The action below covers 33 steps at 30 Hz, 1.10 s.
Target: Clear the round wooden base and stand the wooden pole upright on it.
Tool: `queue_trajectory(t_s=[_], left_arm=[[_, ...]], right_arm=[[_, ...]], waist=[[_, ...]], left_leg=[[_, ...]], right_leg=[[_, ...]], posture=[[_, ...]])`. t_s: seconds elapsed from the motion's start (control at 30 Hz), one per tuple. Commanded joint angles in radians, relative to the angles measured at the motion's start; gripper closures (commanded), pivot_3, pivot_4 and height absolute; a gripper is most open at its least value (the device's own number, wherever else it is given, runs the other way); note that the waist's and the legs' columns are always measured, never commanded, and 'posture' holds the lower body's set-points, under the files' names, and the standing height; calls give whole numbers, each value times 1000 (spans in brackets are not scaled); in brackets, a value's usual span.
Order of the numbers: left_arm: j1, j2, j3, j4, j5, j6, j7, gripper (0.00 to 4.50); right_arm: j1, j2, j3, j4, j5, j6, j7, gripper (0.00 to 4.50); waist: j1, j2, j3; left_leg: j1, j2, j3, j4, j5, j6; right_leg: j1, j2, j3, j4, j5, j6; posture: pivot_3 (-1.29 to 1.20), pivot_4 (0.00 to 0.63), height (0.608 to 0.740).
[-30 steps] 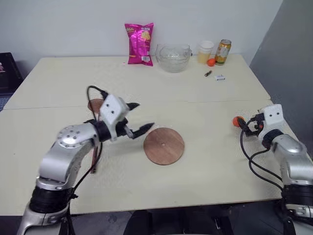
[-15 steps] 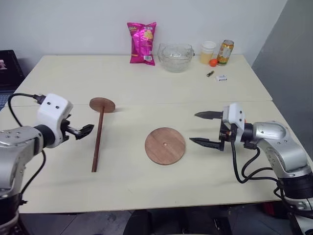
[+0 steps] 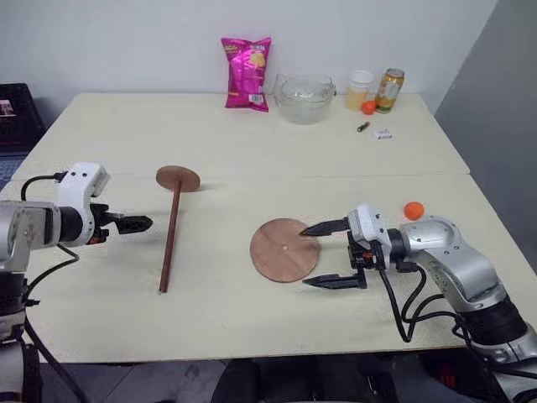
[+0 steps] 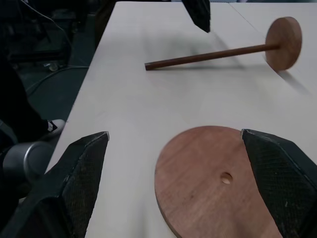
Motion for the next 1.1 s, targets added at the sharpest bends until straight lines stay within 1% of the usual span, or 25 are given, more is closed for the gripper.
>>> queue_trajectory(t_s=[0.03,0.13,0.27,0.4,0.5,0.6,0.7,0.9,0.97,1.03,1.07,1.1], left_arm=[[-110,36,-45,43,-30,71,-53,0],[-162,44,-78,52,-46,116,-71,0],[-216,6,-111,29,-59,188,-49,0],[-212,-41,-168,-5,-34,214,7,0],[-215,-54,-211,-4,-22,232,31,0],[-225,-90,-193,14,-25,228,51,0],[-252,-144,-208,80,6,208,92,0],[-264,-181,-199,125,8,245,116,0],[-270,-186,-204,153,26,219,130,0],[-284,-198,-201,188,43,197,147,360],[-290,-203,-204,201,46,188,147,451],[-294,-206,-208,210,48,182,147,662]], right_arm=[[24,12,19,-69,17,9,0,8],[43,27,29,-81,4,8,-27,8],[63,45,33,-110,4,17,-66,8],[81,32,34,-127,-5,16,-78,8],[84,30,31,-129,-5,18,-82,8],[80,32,33,-126,-6,18,-83,8],[72,34,33,-133,-2,23,-85,8],[66,29,30,-133,-2,26,-83,8],[66,27,29,-138,1,29,-83,8],[67,25,27,-142,3,31,-82,0],[66,25,27,-142,3,33,-82,0],[65,25,27,-142,3,34,-82,0]], waist=[[1,-2,0],[2,-2,0],[1,-2,0],[1,-2,0],[1,-2,0],[-1,-2,0],[1,-2,0],[1,-3,0],[1,-3,0],[1,-3,0],[1,-3,0],[1,-3,0]], left_leg=[[0,0,0,0,0,0],[-2,0,-1,0,0,0],[-2,0,-1,1,0,0],[-2,0,-1,1,0,-1],[-2,0,-1,1,1,-1],[-2,0,-1,1,1,-2],[-2,0,-1,1,3,-5],[-2,0,-1,1,3,-5],[-2,0,-1,1,3,-5],[-2,0,-1,1,3,-5],[-2,0,-2,1,3,-5],[-2,0,-2,1,3,-5]], right_leg=[[0,-1,1,0,0,0],[-1,0,-1,0,0,0],[-1,0,-1,0,0,0],[-1,0,-1,0,0,0],[-1,0,-1,0,0,0],[-1,0,-1,0,0,0],[-1,0,-1,1,0,0],[-1,0,-1,0,0,0],[-1,0,-1,0,0,0],[-1,0,-1,1,0,0],[-1,0,-1,1,0,0],[-1,0,-1,1,0,0]], posture=[[0,150,740],[0,150,740],[0,150,740],[0,150,740],[0,150,740],[0,150,740],[0,150,740],[0,150,740],[0,150,740],[0,150,740],[0,150,740],[0,150,740]])
